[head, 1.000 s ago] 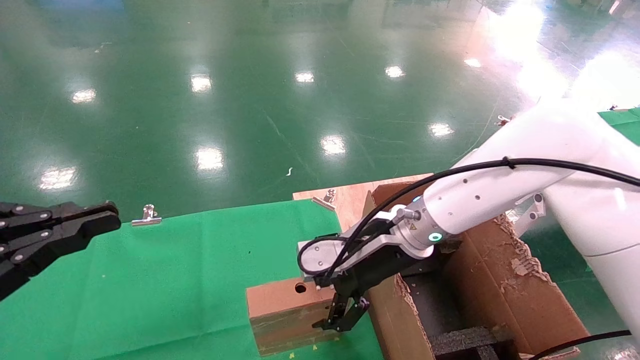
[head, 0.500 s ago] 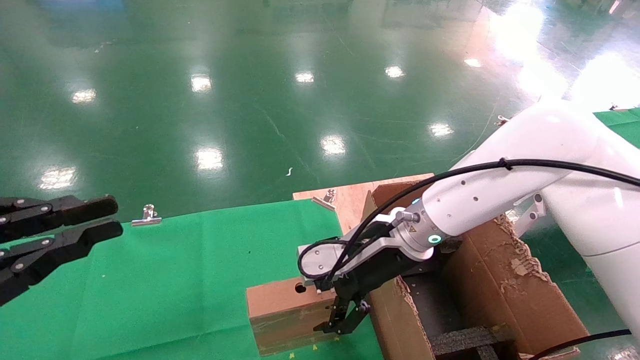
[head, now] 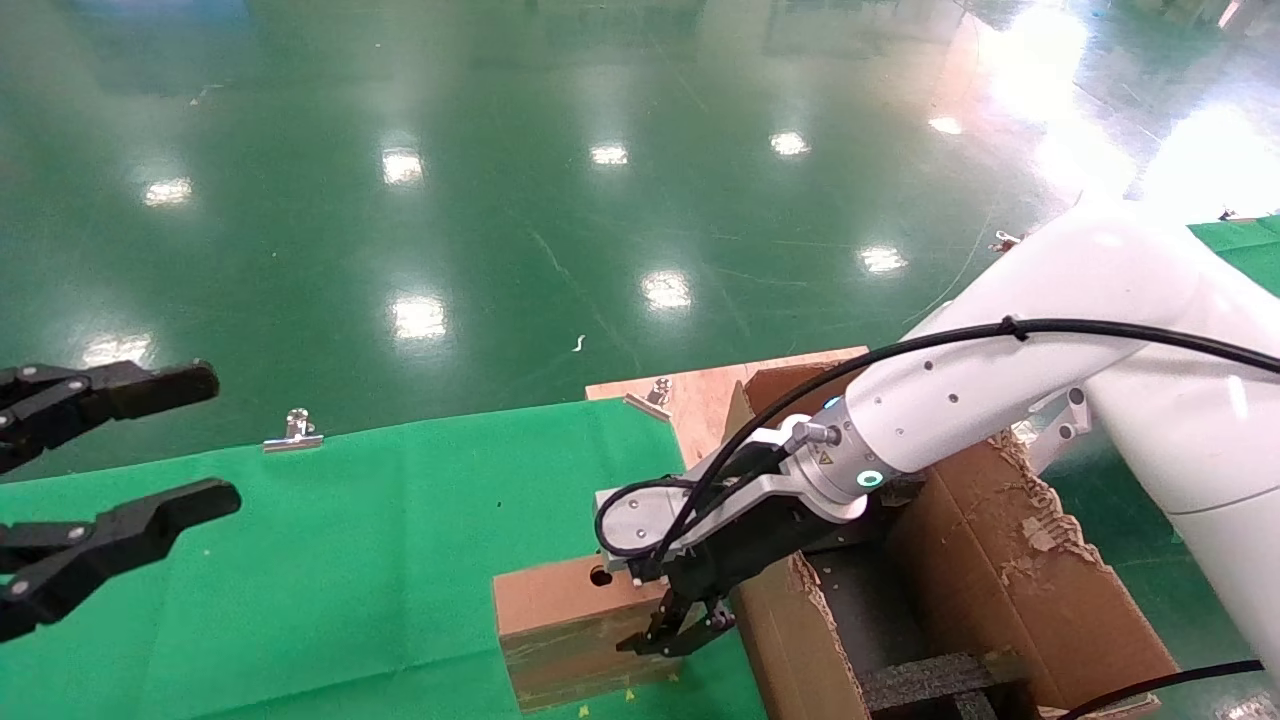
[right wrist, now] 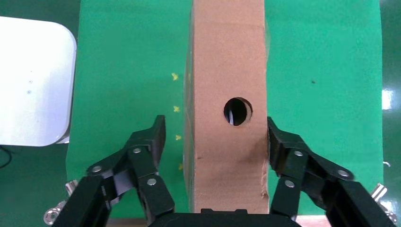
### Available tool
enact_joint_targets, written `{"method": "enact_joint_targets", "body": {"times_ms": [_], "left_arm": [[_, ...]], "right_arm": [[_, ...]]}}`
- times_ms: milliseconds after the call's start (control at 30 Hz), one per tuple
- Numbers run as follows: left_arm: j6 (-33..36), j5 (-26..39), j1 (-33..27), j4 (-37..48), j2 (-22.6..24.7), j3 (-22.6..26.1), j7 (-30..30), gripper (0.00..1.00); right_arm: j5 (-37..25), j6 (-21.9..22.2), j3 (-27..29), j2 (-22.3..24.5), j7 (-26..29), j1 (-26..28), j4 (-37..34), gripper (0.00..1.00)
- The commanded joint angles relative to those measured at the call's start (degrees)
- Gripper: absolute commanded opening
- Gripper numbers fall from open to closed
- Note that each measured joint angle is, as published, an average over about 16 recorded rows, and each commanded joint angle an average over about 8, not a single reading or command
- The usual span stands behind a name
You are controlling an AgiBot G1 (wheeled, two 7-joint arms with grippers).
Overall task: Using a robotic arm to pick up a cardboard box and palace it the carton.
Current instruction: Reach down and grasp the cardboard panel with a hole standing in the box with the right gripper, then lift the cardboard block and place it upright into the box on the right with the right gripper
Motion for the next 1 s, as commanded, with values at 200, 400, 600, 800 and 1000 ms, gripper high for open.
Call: {"method": "enact_joint_targets", "body": {"times_ms": [200, 400, 600, 800, 1000], "left_arm": [[0.0, 0.0, 0.0, 0.0, 0.0, 0.0, 0.0, 1.0], [0.0, 0.0, 0.0, 0.0, 0.0, 0.0, 0.0, 1.0], [0.0, 0.0, 0.0, 0.0, 0.0, 0.0, 0.0, 1.0], [0.0, 0.0, 0.0, 0.0, 0.0, 0.0, 0.0, 1.0], [0.0, 0.0, 0.0, 0.0, 0.0, 0.0, 0.0, 1.0]], "right_arm": [[0.03, 0.02, 0.09, 0.02, 0.02, -0.04, 0.03, 0.0], [0.05, 0.02, 0.11, 0.05, 0.04, -0.07, 0.04, 0.0], [0.27, 0.11, 0.11, 0.23, 0.08, 0.57, -0.03, 0.0], [2.43, -0.41, 0.87, 0.99, 0.43, 6.32, -1.68, 0.0], [5.5, -0.85, 0.96, 2.13, -0.77, 14.88, -5.77, 0.0]]}}
